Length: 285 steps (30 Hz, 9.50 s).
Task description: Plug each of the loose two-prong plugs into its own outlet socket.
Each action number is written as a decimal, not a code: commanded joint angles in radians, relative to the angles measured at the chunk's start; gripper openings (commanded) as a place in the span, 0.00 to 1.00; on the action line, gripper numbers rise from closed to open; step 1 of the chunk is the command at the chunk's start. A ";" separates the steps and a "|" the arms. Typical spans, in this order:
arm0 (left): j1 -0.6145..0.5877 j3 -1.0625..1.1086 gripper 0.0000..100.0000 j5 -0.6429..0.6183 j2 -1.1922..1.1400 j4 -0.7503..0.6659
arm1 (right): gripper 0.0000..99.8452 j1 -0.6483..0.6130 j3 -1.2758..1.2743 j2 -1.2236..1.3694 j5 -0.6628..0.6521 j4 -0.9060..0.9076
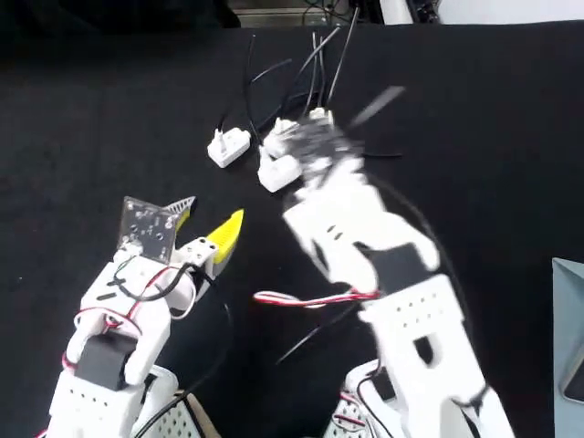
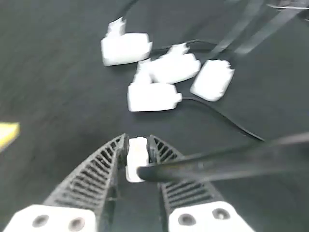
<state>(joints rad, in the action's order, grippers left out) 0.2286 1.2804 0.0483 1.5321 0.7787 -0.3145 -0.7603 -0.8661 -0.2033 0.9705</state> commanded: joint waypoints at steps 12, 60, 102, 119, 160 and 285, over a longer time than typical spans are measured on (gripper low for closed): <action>0.395 -0.131 0.33 0.133 -0.591 -0.014 | 0.01 0.377 -0.012 -0.243 0.181 -0.163; -0.292 0.024 0.03 0.546 -0.196 0.508 | 0.01 0.279 -0.079 -0.242 0.180 -0.189; -0.536 0.269 0.35 0.224 0.287 0.460 | 0.01 -0.361 -0.196 0.371 0.319 -0.321; -0.538 0.271 0.35 0.224 0.287 0.462 | 0.01 -0.344 -0.180 0.455 0.318 -0.339; -0.538 0.271 0.35 0.226 0.287 0.462 | 0.01 -0.316 -0.148 0.530 0.318 -0.250; -0.529 -0.113 0.36 0.092 -0.422 0.170 | 0.01 -0.427 -0.398 0.352 0.215 -0.761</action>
<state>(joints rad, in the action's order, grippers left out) -0.2869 1.1439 0.1511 1.0932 1.0073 -0.7227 -1.1270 -0.5148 0.0315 0.3307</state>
